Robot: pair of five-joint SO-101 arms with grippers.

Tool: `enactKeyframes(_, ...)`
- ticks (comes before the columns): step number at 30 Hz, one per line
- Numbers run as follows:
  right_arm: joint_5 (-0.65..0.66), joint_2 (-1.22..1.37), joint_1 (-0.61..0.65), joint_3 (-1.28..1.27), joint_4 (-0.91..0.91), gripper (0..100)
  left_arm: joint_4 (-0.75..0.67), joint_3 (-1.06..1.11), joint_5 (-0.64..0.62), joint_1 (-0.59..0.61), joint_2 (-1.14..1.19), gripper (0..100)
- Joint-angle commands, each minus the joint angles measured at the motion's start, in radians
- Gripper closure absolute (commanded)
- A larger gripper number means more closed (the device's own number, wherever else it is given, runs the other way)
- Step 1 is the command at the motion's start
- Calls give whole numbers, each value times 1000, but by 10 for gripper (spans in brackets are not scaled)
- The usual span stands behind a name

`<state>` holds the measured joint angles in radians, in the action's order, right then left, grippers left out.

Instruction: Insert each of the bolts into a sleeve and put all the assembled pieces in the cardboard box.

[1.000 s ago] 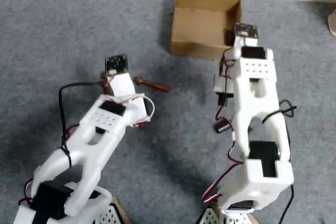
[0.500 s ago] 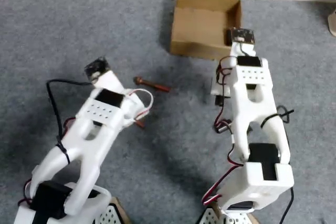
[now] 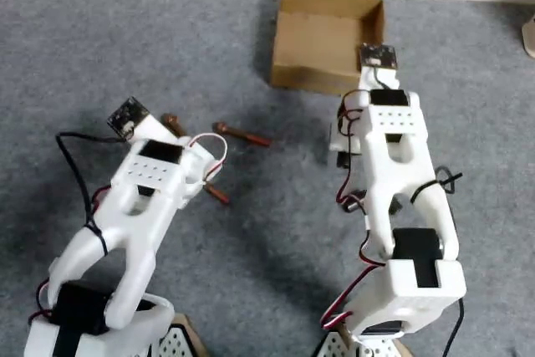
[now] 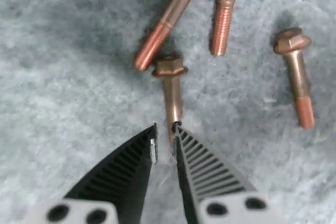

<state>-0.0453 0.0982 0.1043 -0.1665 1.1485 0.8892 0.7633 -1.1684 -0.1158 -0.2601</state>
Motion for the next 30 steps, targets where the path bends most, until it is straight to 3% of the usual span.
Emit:
enactKeyframes(1,-5,-68,16,5,-13,994,-87,2,-12,13,16,914)
enactKeyframes(18,-3,-65,18,5,-13,994,-89,-33,-57,99,48,896)
enactKeyframes(26,-3,-64,18,5,-12,994,-87,-196,-57,114,315,896)
enactKeyframes(30,-3,-64,16,5,-12,994,-8,-291,-57,110,421,896)
